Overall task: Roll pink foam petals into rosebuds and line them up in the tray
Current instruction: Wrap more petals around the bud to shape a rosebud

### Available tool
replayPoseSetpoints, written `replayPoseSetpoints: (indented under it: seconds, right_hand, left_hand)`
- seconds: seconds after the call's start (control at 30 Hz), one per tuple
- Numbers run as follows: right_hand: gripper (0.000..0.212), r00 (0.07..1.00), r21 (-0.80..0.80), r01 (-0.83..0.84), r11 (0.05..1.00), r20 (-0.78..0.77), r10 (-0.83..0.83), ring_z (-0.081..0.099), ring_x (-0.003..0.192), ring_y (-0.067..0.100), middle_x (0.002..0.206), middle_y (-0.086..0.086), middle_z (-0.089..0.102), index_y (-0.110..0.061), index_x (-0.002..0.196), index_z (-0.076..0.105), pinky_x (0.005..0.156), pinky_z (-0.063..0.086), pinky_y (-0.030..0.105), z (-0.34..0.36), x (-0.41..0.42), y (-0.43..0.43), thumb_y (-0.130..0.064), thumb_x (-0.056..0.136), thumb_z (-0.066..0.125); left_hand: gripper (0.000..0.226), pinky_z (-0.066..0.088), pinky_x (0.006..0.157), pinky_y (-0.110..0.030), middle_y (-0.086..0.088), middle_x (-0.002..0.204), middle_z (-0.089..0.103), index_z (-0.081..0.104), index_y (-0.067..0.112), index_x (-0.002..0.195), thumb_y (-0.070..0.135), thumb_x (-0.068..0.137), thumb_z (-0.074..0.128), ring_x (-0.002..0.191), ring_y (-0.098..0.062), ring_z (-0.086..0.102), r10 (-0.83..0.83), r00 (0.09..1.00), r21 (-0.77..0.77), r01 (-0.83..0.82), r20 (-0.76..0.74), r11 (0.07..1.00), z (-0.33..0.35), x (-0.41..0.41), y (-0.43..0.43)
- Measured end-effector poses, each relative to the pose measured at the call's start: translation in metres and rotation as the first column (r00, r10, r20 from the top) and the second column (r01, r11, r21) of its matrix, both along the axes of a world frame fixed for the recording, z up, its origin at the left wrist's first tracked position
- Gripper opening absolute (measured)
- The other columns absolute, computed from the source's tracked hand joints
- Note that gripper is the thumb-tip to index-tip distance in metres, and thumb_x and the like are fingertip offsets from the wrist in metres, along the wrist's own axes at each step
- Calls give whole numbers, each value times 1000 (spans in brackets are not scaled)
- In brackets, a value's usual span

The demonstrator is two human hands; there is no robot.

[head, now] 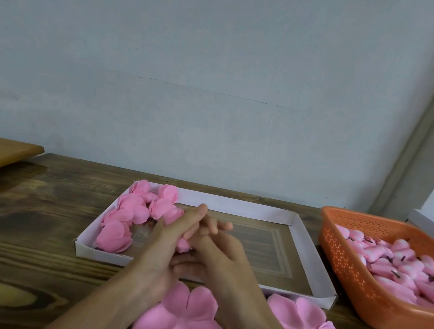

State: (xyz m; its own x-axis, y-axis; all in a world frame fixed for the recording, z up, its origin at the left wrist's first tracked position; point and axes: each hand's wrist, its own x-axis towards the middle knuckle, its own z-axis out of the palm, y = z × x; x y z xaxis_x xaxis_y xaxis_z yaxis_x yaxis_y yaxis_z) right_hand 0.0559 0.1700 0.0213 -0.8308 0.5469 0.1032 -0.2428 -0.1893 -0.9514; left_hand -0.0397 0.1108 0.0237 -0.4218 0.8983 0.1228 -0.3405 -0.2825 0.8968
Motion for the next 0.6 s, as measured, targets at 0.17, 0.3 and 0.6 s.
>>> replayPoseSetpoints:
  seconds: [0.17, 0.3, 0.6]
  right_hand:
    - [23, 983, 320, 184, 930, -43, -179, 70, 76, 25, 81, 8, 75, -9, 108, 71, 69, 59, 32, -11, -4, -4, -20, 88, 66]
    - [10, 999, -117, -1, 993, 32, 4, 62, 60, 21, 72, 12, 64, -6, 95, 71, 54, 51, 26, 6, -3, -4, -13, 94, 65]
    - [26, 905, 710, 142, 689, 189, -381, 68, 68, 5, 77, -15, 75, -29, 84, 74, 63, 51, 27, -1, 14, 16, -43, 98, 57]
  left_hand:
    - [47, 45, 63, -31, -13, 113, 76, 67, 16, 80, 61, 71, 75, 82, -19, 73, 104, 994, -17, -105, -46, 994, -2, -1, 1]
    - [63, 46, 58, -29, -25, 115, 71, 56, -2, 81, 54, 69, 83, 87, -28, 72, -3, 1000, 13, 4, -15, 1000, -1, -3, 0]
    - [50, 57, 62, -37, -26, 98, 74, 65, -2, 80, 45, 79, 81, 85, -36, 73, 143, 985, 23, -142, -99, 990, 6, -13, 2]
